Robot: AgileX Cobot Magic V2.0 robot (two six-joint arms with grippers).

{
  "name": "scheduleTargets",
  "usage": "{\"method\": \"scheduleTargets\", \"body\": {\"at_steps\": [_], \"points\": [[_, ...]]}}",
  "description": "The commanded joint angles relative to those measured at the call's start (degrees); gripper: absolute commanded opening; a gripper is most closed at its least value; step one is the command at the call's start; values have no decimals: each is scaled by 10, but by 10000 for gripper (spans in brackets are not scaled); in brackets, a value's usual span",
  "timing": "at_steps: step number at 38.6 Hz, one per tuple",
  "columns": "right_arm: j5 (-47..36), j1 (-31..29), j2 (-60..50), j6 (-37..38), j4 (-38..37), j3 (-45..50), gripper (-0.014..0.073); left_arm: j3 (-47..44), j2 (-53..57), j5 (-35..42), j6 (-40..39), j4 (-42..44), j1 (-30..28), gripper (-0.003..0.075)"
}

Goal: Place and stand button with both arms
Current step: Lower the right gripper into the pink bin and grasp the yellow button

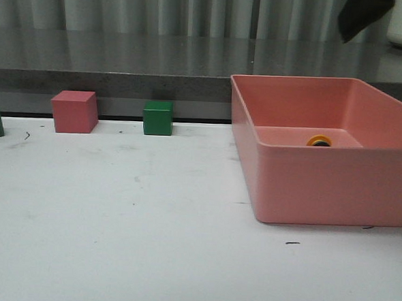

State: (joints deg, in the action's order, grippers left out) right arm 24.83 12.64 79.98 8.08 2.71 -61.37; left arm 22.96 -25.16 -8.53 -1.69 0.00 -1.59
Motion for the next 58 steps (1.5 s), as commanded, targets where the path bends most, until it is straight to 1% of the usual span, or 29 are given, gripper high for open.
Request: {"method": "scheduleTargets", "body": {"at_steps": [1,6,12,18,25,37,40,42,46,49,51,58], "points": [[47,-1,45,8,1,-81,643,21,-7,45,-5,0,-1,575],[132,-12,125,30,1,-168,643,21,-7,45,-5,0,-1,575],[198,-25,217,31,1,-248,643,21,-7,45,-5,0,-1,575],[204,-39,281,56,1,-286,643,21,-7,45,-5,0,-1,575],[208,-42,336,57,2,-316,643,21,-7,45,-5,0,-1,575],[215,-42,389,57,2,-337,636,21,-7,45,-5,0,-1,574],[215,-42,390,57,2,-337,585,21,-7,45,-5,0,-1,574],[216,-42,390,57,2,-337,523,21,-7,45,-5,0,-1,573],[217,-42,390,57,2,-337,357,21,-7,45,-5,0,-1,573],[217,-42,388,57,2,-337,277,21,-7,45,-5,0,-1,573],[219,-42,385,57,2,-337,256,21,-7,45,-5,0,-1,573],[225,-42,360,57,2,-337,255,21,-7,45,-5,0,-1,573]]}}
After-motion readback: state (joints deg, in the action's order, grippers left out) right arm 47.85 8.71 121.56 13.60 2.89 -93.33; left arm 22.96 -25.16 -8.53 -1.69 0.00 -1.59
